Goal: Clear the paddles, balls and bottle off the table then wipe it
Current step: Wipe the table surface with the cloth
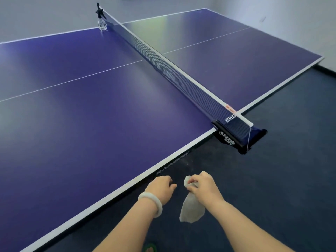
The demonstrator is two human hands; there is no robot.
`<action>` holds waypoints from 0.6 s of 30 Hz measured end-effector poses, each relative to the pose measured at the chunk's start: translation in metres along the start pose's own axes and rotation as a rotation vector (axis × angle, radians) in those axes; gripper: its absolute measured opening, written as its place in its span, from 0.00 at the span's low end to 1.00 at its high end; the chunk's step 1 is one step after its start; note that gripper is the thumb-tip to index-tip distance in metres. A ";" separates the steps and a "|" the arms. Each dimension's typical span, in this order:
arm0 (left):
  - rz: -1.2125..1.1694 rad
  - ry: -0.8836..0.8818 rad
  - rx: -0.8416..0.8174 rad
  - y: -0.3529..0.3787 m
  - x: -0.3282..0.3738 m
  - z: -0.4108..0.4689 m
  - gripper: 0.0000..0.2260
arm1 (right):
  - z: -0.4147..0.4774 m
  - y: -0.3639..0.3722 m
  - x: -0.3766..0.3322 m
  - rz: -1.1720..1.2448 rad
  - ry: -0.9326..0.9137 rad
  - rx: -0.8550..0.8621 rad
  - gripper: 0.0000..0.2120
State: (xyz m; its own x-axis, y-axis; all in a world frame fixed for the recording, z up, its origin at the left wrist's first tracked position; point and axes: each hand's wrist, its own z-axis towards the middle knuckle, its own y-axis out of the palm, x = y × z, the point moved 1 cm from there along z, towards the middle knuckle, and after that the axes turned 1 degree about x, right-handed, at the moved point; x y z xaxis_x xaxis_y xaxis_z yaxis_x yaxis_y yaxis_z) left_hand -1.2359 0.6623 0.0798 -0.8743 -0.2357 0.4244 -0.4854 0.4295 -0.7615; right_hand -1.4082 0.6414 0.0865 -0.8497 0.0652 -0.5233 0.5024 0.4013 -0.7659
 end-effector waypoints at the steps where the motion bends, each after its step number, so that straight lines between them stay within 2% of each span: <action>1: 0.023 0.010 -0.015 0.004 0.015 0.002 0.15 | -0.001 -0.009 0.009 -0.011 0.000 -0.005 0.07; 4: 0.052 0.039 -0.010 0.017 0.061 0.012 0.15 | -0.007 -0.038 0.043 -0.010 -0.002 -0.014 0.12; 10: 0.034 0.049 0.033 0.055 0.180 0.024 0.14 | -0.018 -0.120 0.144 0.007 -0.025 0.026 0.15; 16: -0.024 0.127 0.062 0.095 0.308 0.036 0.15 | -0.020 -0.212 0.246 0.025 -0.021 0.170 0.15; 18: -0.047 0.154 0.063 0.101 0.343 0.040 0.16 | -0.017 -0.235 0.271 0.079 -0.021 0.201 0.10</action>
State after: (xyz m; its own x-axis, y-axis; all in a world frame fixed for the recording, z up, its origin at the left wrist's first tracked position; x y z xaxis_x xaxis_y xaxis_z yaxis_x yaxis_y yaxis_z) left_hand -1.5848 0.5904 0.1283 -0.8421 -0.1155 0.5269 -0.5294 0.3642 -0.7662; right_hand -1.7594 0.5800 0.1314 -0.8037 0.0695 -0.5910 0.5913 0.2055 -0.7799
